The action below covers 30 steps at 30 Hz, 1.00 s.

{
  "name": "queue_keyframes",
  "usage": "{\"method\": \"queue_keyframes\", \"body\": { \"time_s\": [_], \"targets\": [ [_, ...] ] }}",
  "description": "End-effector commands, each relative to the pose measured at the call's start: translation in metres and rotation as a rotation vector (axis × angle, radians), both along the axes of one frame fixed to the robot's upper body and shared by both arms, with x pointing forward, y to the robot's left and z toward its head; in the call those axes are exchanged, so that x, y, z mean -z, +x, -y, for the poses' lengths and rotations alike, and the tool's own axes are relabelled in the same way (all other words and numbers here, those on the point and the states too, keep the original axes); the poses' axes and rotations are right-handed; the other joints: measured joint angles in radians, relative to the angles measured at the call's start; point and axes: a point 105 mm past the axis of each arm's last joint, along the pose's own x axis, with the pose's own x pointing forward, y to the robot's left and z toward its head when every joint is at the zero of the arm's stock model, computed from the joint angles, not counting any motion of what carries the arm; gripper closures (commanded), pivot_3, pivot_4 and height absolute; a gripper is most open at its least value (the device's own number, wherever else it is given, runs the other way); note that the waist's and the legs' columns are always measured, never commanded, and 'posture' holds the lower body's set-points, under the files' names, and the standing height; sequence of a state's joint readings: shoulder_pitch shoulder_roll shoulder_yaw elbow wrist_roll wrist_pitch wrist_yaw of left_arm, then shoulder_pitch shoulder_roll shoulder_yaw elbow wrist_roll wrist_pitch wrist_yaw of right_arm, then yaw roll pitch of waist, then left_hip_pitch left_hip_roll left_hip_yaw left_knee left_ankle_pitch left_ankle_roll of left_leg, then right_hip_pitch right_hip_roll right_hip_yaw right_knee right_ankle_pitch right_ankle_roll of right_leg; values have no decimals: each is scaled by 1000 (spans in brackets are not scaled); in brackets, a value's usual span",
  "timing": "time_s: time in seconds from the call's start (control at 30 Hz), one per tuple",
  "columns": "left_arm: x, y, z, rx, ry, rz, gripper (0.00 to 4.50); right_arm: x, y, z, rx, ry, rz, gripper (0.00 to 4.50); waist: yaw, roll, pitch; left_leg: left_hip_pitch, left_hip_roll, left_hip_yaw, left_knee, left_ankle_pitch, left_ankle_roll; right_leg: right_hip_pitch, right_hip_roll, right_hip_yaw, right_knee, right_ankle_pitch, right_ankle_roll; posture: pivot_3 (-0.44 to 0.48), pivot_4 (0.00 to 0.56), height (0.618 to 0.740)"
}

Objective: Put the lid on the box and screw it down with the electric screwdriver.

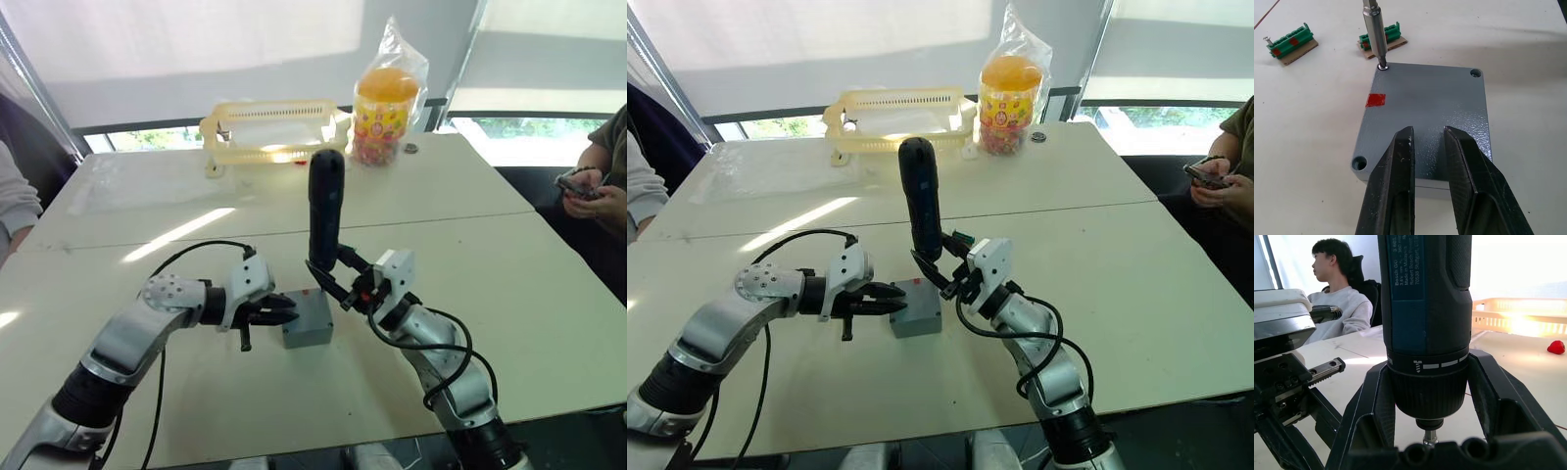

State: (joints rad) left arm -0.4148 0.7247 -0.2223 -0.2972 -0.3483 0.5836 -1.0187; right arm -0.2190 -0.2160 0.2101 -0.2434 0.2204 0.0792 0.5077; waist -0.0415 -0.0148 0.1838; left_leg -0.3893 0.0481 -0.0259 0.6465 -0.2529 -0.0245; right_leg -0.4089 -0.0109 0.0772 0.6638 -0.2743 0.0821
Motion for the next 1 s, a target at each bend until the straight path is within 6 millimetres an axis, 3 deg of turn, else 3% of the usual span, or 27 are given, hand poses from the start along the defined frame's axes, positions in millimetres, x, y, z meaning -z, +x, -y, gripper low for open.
{"method": "queue_keyframes", "body": {
  "time_s": [0.03,0.27,0.57,1.0],
  "targets": [
    [2,-3,3,13,10,1,3565,31,3,4,16,-46,-123,2785,0,0,-1,0,0,0,0,0,0,0,0,0,0,0,0,0,150,740],
    [4,-2,4,18,15,4,3565,46,2,3,9,-77,-171,2785,0,-2,-5,0,0,0,0,0,0,0,0,0,0,0,0,0,150,740],
    [6,-1,3,16,24,2,3565,48,4,5,19,-71,-178,2785,0,-3,-13,0,0,0,0,0,0,0,0,0,0,0,0,0,150,740],
    [8,-1,4,17,25,-2,3565,35,8,5,29,-52,-134,2785,0,-3,-14,0,0,0,-1,0,0,0,0,0,-1,-1,0,0,150,740]
  ]
}}
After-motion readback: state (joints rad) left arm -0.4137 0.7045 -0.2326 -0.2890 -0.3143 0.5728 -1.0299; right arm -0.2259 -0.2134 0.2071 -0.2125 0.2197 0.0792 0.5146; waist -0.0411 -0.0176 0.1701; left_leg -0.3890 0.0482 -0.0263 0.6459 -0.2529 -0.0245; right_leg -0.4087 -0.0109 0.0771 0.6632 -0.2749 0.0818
